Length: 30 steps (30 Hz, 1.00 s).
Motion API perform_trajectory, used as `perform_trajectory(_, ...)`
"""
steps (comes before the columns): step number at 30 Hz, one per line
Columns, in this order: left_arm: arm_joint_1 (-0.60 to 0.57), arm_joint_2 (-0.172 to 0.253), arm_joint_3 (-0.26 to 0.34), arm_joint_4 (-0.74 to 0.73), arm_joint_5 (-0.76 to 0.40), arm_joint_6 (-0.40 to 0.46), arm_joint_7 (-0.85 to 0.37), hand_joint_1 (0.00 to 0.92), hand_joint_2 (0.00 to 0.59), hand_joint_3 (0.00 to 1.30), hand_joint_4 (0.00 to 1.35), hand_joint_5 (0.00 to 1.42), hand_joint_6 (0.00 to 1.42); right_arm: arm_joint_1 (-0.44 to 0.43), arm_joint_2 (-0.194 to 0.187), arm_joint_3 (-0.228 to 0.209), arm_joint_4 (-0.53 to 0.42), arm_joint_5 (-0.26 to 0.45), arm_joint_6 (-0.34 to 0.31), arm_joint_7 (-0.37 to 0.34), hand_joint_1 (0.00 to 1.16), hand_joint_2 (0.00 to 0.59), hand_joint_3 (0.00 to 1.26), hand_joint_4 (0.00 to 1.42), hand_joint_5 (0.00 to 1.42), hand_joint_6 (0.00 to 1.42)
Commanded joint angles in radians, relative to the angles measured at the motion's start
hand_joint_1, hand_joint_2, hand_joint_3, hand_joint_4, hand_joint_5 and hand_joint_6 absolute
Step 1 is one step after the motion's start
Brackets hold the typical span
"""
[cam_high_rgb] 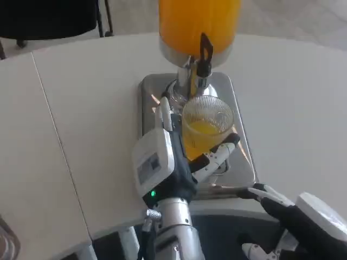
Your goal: Grasp the cup under the faucet to collect the drink, then remove the cup.
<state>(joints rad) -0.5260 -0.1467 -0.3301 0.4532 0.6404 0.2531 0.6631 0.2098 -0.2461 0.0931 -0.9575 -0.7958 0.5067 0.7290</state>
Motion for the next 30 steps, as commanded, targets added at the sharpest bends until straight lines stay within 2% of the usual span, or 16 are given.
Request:
perform_trajectory(1, -0.158, -0.113, 0.021, 0.109, -0.05, 0.076, -0.035, 0.375, 0.043, 0.0, 0.0, 0.37, 0.61, 0.007, -0.008, -0.009, -0.007, 0.017, 0.01, -0.012, 0.67, 0.51, 0.14, 0.0, 0.0, 0.0)
perform_trajectory(7, -0.161, -0.108, 0.01, 0.137, -0.058, 0.061, -0.042, 0.375, 0.043, 0.0, 0.0, 0.37, 0.62, 0.009, -0.013, -0.016, -0.003, 0.036, 0.007, -0.018, 0.67, 0.51, 0.14, 0.0, 0.0, 0.0)
perform_trajectory(15, -0.156, -0.077, 0.0, 0.137, -0.076, 0.053, -0.047, 0.367, 0.046, 0.0, 0.0, 0.37, 0.62, 0.0, -0.025, -0.013, 0.014, 0.049, 0.006, -0.034, 0.66, 0.506, 0.14, 0.0, 0.0, 0.0)
perform_trajectory(25, -0.182, -0.061, -0.01, 0.151, -0.111, 0.071, -0.046, 0.364, 0.052, 0.0, 0.0, 0.38, 0.63, -0.028, -0.024, 0.028, 0.015, 0.034, 0.03, -0.038, 0.66, 0.508, 0.14, 0.0, 0.0, 0.0)
perform_trajectory(30, -0.195, -0.063, -0.008, 0.174, -0.118, 0.071, -0.041, 0.368, 0.056, 0.0, 0.0, 0.41, 0.72, -0.041, -0.03, 0.036, 0.008, 0.028, 0.046, -0.038, 0.67, 0.509, 0.14, 0.0, 0.0, 0.0)
